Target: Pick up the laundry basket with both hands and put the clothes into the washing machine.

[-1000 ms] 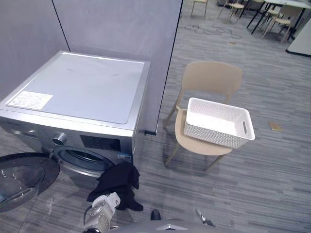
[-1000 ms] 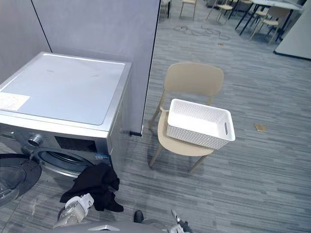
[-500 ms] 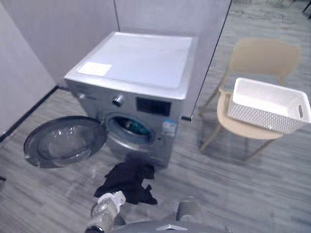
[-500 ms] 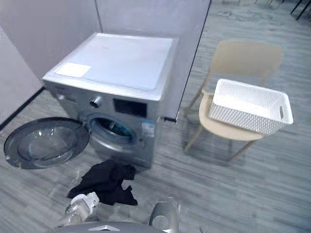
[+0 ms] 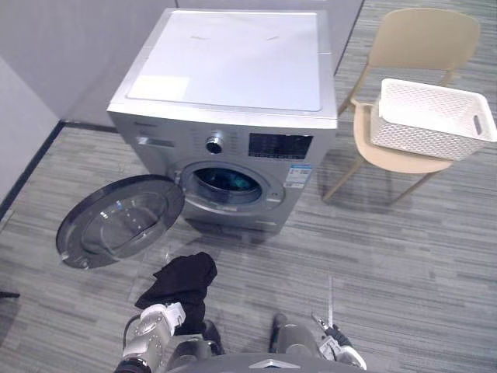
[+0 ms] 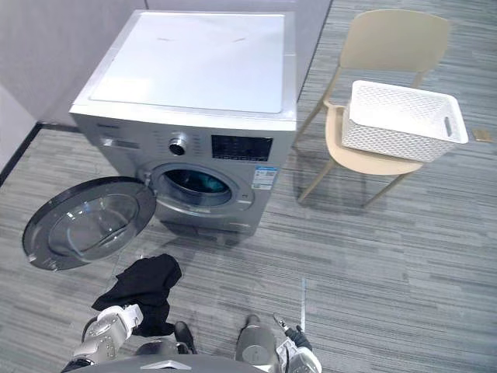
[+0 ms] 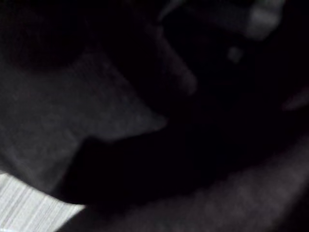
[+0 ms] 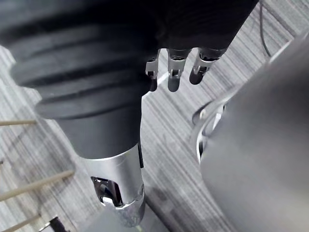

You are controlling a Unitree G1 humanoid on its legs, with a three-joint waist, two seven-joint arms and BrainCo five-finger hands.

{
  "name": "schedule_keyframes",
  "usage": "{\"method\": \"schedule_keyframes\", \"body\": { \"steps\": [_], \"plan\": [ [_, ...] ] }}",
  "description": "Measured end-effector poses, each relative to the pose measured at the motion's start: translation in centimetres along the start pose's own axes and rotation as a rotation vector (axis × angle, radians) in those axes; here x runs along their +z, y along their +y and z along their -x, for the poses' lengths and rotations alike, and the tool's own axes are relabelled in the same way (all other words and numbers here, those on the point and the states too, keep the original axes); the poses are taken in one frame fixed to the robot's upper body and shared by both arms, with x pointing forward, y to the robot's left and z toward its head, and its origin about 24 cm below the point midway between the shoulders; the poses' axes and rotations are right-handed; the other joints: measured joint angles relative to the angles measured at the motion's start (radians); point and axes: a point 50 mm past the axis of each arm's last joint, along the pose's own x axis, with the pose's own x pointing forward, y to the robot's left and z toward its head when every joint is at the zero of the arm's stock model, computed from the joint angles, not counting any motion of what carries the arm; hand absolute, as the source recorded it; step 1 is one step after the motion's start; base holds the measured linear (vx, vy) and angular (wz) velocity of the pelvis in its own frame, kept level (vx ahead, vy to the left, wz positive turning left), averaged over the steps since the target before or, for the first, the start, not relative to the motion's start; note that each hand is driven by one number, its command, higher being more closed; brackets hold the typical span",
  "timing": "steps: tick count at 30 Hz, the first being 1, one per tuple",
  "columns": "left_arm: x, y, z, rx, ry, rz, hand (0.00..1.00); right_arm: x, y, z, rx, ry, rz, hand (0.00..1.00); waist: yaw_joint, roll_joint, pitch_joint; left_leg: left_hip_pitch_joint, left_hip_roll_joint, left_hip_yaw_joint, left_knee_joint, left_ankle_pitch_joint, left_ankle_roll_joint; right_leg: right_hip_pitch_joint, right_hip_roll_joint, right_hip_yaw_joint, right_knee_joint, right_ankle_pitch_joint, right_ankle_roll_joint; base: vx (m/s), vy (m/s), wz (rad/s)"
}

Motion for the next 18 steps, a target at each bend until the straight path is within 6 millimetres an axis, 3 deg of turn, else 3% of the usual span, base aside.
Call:
{"method": "schedule_keyframes", "body": {
  "steps": [5,7,9,10,11,13,15,16,18],
  "plan": [
    [-0.1,-1.7,-0.4,-0.040,-0.001,0.028,1.00,0.0,-1.4,0.2,-0.036,-0.002,-0.010,0.00,-0.010,0.001,0.000,0.051,0.007,-0.001,-0.074,0.044,-0.025,0.036,0.029,0.015,-0.051,0.011,-0.008,0.10,-0.067,-0.15],
    [-0.3,-2.1,-0.4,-0.048,0.003,0.039,1.00,-0.1,-2.1,0.3,-0.062,-0.008,-0.037,0.00,-0.006,-0.006,0.003,0.058,0.008,0.013,-0.018,0.045,-0.024,0.077,0.024,0.017,-0.070,0.010,-0.008,0.08,-0.035,0.08],
    [-0.4,-2.6,-0.4,-0.058,0.002,0.053,1.00,-0.1,-2.3,0.4,-0.066,-0.009,-0.039,0.00,-0.003,-0.030,0.015,-0.006,0.025,0.015,0.192,0.043,-0.024,0.122,-0.007,0.019,-0.084,0.008,-0.007,0.03,-0.062,0.08],
    [-0.3,-2.6,-0.3,-0.055,-0.008,0.073,1.00,0.0,-2.3,0.4,-0.064,-0.012,-0.034,0.00,0.005,-0.027,0.020,-0.071,0.069,0.018,0.389,0.042,-0.022,0.150,-0.016,0.020,-0.087,0.006,-0.009,0.00,-0.028,-0.24],
    [-1.0,-2.7,0.0,-0.052,0.003,0.098,1.00,0.0,-2.7,0.5,-0.069,-0.017,-0.028,0.00,0.018,-0.017,0.024,-0.113,0.115,0.011,0.540,0.068,-0.009,0.173,-0.010,0.029,-0.075,-0.012,-0.009,-0.03,0.012,-0.35],
    [-2.1,-3.0,0.5,-0.056,0.030,0.113,1.00,0.1,-3.3,0.8,-0.077,-0.024,-0.018,0.00,0.025,-0.015,0.022,-0.148,0.138,0.003,0.659,0.143,0.002,0.192,-0.027,0.062,-0.047,-0.057,-0.021,-0.02,0.042,-0.33],
    [-2.4,-3.5,0.6,-0.068,0.039,0.116,1.00,0.4,-3.5,0.7,-0.082,-0.033,-0.015,0.00,0.020,-0.010,0.021,-0.170,0.140,0.000,0.655,0.084,0.011,0.182,-0.048,0.083,-0.032,-0.071,-0.017,0.03,0.066,-0.31],
    [-2.3,-3.5,0.5,-0.071,0.038,0.115,1.00,0.6,-3.9,0.7,-0.093,-0.037,-0.018,0.00,0.022,-0.012,0.020,-0.189,0.140,-0.012,0.587,0.054,0.012,0.163,-0.057,0.108,-0.028,-0.068,-0.022,0.05,0.069,-0.45],
    [-2.4,-3.4,0.6,-0.067,0.042,0.114,1.00,0.8,-4.5,0.8,-0.117,-0.042,-0.041,0.00,0.028,-0.017,0.018,-0.183,0.137,-0.030,0.390,0.053,0.005,0.128,-0.078,0.138,-0.013,-0.069,-0.019,0.11,0.143,-0.46]
  ]
}}
